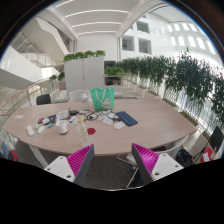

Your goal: Pour water

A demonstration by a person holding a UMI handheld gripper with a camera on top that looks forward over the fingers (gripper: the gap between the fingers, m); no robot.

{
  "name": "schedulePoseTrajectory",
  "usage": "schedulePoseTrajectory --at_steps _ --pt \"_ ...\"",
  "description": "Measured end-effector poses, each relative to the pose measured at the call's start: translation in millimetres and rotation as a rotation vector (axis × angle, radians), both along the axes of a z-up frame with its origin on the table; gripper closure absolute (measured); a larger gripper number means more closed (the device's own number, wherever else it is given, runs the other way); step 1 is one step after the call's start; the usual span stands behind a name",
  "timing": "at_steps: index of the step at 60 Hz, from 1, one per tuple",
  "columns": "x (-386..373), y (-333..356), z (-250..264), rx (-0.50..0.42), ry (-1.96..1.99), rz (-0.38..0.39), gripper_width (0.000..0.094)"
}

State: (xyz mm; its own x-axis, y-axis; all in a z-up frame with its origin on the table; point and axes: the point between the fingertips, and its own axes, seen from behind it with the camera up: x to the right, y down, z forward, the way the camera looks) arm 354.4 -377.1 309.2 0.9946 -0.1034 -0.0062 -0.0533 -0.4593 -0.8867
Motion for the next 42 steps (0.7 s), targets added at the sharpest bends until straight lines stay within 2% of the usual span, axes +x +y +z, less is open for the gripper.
schedulePoseTrajectory --at_steps 1,10,20,29,42 --pt "-17.3 -21.3 8.4 -0.003 0.005 -0.002 0.0111" --pt "-52.3 -20.9 5.2 0.015 -0.018 -0.028 0.0116" --pt "-87.3 -2.1 -14.4 0.113 0.005 0.035 0.0115" --pt "-114.4 42.9 -82.4 0.170 0.006 0.095 0.0118" --pt "-169.8 172.2 -179.5 0.250 0.013 0.151 0.0113"
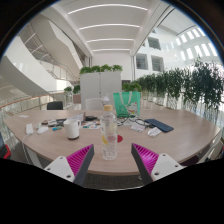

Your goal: Pour water

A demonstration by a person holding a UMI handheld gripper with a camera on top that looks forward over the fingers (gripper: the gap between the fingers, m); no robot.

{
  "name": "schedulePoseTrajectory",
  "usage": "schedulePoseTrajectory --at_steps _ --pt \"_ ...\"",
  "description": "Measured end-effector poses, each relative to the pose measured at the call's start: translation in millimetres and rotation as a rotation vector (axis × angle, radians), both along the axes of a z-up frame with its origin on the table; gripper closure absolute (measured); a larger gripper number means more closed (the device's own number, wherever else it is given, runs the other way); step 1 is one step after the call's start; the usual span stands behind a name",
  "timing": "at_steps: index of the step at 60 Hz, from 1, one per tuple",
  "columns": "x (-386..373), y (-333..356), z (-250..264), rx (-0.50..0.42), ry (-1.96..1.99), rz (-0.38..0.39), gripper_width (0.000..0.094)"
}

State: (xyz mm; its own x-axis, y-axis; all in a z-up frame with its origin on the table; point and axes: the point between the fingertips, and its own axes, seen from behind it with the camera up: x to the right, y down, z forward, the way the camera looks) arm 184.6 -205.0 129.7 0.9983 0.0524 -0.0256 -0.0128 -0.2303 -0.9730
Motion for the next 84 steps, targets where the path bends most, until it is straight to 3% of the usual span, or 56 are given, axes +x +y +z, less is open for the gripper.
schedulePoseTrajectory --at_steps 11,18,20,22,23,30,38,43,49,54,60,66,72,82,84 --pt "-19.5 113.6 -39.6 0.024 0.010 -0.042 0.0128" --pt "-24.0 164.2 -33.6 0.082 -0.012 -0.064 0.0137" --pt "-25.1 175.2 -34.6 0.091 -0.020 -0.065 0.0184" --pt "-26.5 183.0 -39.2 0.084 -0.023 -0.064 0.0298" --pt "-25.4 188.1 -41.3 0.081 -0.026 -0.066 0.0403" --pt "-22.4 199.6 -36.1 0.150 0.009 -0.109 0.0434" --pt "-19.6 202.8 -43.0 0.047 0.018 -0.138 0.0541" --pt "-17.5 203.4 -41.6 -0.035 0.008 -0.117 0.0544" --pt "-7.5 216.8 19.0 0.013 -0.160 -0.097 0.0570" --pt "-0.6 246.5 84.1 0.056 -0.380 -0.059 0.0572" --pt "-22.0 281.3 116.4 0.054 -0.765 0.026 0.0573" --pt "-66.6 319.8 113.7 0.064 -1.231 0.123 0.0574" --pt "-104.2 357.1 97.3 0.114 -1.660 0.276 0.0572" --pt "-153.0 363.9 82.5 0.202 -2.212 0.383 0.0571" --pt "-160.7 373.0 85.7 0.201 -2.288 0.460 0.0572"
